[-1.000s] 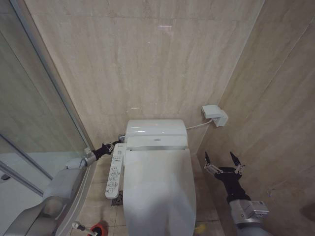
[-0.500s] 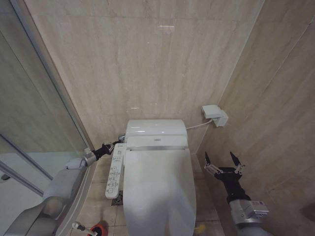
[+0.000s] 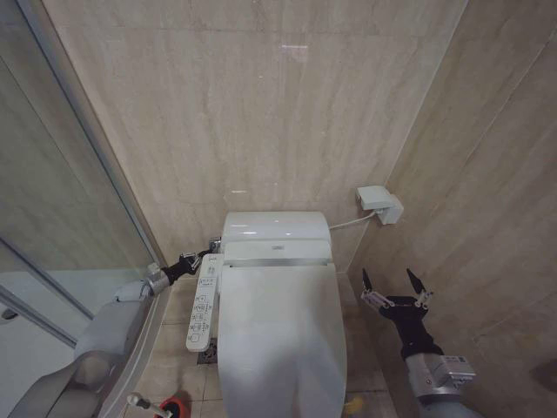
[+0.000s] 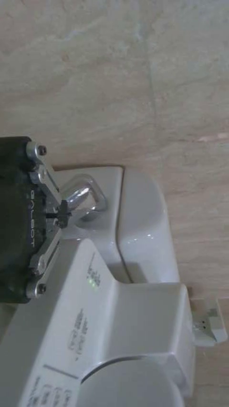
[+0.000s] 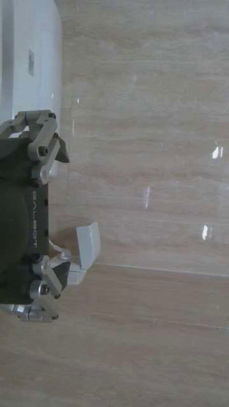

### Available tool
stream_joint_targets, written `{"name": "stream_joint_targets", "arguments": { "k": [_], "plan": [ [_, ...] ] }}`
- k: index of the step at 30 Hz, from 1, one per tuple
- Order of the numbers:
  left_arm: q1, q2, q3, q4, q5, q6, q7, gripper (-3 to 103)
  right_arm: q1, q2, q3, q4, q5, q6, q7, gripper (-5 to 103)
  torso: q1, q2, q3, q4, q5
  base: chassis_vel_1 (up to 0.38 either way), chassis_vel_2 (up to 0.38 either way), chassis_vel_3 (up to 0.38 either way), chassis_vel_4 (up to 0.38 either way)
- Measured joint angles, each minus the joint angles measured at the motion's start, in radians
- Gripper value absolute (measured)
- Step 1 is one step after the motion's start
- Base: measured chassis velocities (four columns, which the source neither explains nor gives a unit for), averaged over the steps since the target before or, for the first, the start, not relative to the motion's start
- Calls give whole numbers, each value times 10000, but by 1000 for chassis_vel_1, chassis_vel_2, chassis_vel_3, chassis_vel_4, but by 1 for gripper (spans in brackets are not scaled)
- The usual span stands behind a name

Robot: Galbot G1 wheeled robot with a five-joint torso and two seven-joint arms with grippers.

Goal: Open the toilet lid, clean the toilet bowl with a toilet brush, close the toilet lid, and flush.

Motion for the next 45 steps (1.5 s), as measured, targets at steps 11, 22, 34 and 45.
{"name": "stream_joint_targets", "arguments": {
  "k": [11, 22, 34, 45],
  "plan": [
    [1404, 370, -1173, -1333, -17, 244, -458, 0, 0, 0, 0, 1, 0, 0, 0, 100, 0, 0, 0, 1, -2, 0, 0, 0, 0],
    [3703, 1023, -2550, -4741, -1497, 1268, -2904, 0, 0, 0, -1, 0, 0, 0, -1, 100, 0, 2, 0, 4, -1, 0, 0, 0, 0],
    [5416, 699, -3531, -8629, -1870, 2168, -5725, 0, 0, 0, 0, 0, 0, -1, 0, 100, -1, 2, 0, 0, 0, 0, 0, 0, 0],
    [7627, -84, -4775, -12204, -1680, 3236, -7593, 0, 0, 0, 0, 1, 0, -1, 0, 100, -1, 2, 0, 2, 0, 0, 0, 0, 0]
  ]
}}
